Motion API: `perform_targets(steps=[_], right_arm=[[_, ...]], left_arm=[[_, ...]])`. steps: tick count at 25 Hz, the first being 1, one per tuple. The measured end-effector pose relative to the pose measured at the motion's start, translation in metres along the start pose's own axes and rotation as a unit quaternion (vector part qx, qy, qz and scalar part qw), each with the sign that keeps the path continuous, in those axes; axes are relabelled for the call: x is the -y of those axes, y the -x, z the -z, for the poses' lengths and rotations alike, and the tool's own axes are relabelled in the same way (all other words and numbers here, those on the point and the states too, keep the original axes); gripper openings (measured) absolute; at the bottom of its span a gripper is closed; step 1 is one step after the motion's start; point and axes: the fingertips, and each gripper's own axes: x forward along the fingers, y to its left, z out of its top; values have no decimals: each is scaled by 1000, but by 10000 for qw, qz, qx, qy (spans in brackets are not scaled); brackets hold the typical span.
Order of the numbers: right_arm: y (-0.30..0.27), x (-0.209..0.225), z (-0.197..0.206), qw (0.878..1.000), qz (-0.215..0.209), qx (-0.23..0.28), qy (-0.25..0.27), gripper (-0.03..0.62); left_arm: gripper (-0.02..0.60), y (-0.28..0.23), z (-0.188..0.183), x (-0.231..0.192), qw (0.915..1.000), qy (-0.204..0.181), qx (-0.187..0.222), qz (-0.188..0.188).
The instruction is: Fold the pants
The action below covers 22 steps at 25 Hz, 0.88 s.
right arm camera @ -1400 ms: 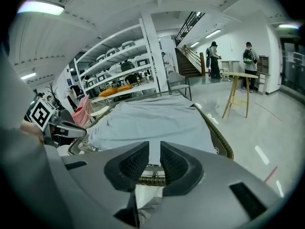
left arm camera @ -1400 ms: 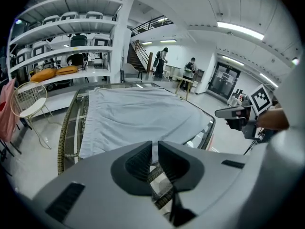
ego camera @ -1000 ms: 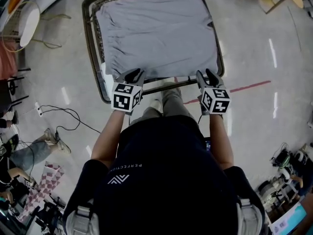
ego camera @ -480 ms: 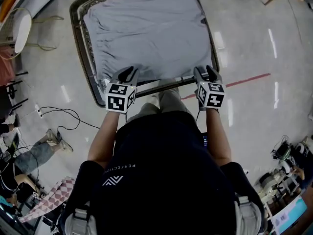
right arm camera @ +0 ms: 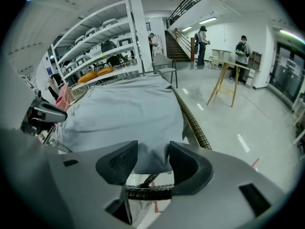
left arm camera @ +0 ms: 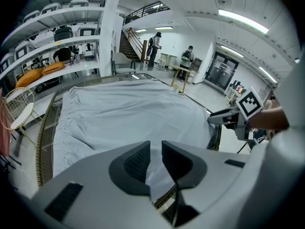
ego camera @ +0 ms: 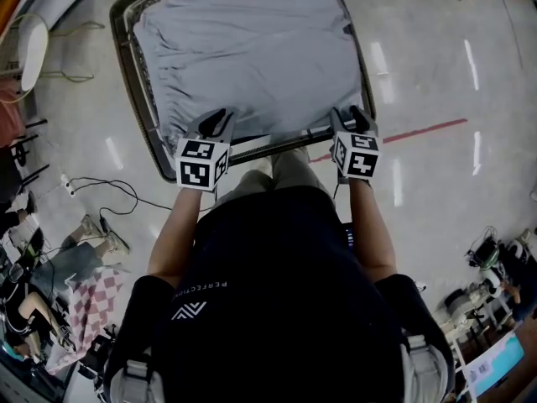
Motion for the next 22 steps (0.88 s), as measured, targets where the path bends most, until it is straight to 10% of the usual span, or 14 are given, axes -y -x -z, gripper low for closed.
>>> perform_targets(steps=[10,22], right_arm=[[0,-2,2,9996,78,-240,158,52],[-12,-39,-32,9991,-378,-156,145,44]], left_arm=[[79,3,4,-13,9997,177,23,-146],[83,21,25,-59,9948,796,188,-601]])
